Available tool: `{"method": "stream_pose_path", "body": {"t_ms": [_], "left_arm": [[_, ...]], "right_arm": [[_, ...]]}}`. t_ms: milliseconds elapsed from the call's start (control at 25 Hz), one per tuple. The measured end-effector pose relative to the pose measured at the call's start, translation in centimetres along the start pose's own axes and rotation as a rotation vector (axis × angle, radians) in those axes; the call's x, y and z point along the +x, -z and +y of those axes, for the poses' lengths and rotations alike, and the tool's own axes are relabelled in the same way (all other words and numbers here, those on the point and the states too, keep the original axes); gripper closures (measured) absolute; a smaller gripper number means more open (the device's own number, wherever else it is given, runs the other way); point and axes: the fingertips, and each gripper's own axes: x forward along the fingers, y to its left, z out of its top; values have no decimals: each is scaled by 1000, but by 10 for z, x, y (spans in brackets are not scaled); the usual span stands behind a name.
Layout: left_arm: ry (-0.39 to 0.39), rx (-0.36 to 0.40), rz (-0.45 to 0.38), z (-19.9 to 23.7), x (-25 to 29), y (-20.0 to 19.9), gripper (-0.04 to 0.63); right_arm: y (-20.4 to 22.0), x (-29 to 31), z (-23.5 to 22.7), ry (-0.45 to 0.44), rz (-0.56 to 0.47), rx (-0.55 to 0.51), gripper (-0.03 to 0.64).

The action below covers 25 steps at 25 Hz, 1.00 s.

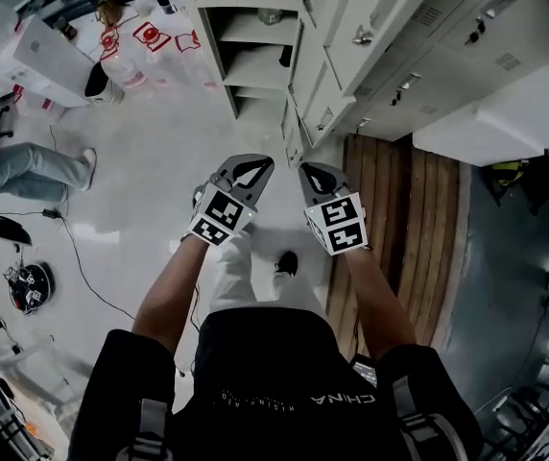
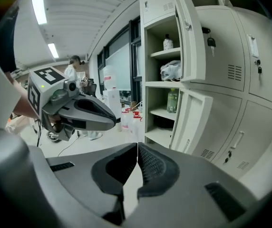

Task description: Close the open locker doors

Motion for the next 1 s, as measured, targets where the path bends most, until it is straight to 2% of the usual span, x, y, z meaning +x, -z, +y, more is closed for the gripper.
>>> {"method": "stream_pose_path", "body": {"t_ms": [360,680,1000], "left_arm": [[65,-39,22,31,96,137,575],[117,-47,11,16,198,241,575],[112,-80,3,14,276,335,575]], "right_arm": [[100,106,-38,66,-4,103,588],[222,188,-76,108,33,141,588],[314,265,-105,104,18,190,588]]}}
